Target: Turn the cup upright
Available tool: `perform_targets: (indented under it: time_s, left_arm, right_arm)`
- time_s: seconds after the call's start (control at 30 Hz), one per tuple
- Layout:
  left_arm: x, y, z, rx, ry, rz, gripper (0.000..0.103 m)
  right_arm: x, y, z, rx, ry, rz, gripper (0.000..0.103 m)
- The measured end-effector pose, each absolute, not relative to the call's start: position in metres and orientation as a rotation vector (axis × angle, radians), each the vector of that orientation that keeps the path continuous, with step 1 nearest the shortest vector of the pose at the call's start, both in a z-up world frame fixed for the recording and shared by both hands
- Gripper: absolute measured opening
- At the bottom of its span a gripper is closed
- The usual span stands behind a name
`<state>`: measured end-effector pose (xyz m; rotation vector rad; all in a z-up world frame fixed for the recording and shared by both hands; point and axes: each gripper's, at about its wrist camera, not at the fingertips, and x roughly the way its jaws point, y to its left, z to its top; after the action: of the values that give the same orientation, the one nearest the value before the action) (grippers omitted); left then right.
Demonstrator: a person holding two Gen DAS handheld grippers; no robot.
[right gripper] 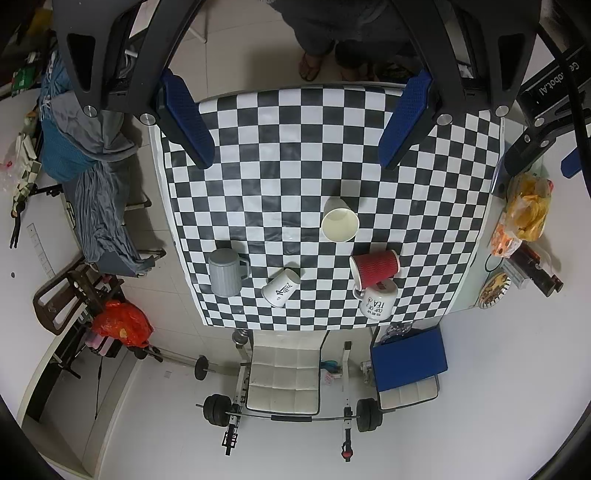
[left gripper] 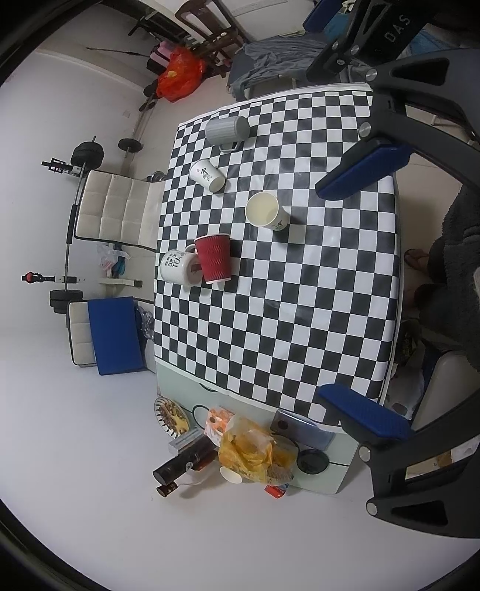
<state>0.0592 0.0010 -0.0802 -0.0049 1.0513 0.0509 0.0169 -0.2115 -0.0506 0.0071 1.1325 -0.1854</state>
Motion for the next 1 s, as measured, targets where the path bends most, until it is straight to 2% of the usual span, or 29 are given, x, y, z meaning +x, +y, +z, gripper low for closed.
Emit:
perform_targets:
  time_s: [1.0]
  left_arm:
    - [0.0607, -0.0036, -0.0781, -0.004, 1.051, 0.056, 0.102]
  right_arm:
    - [0.0178, -0.2117, -0.0498, 0.010, 1.129, -0.185, 0.092]
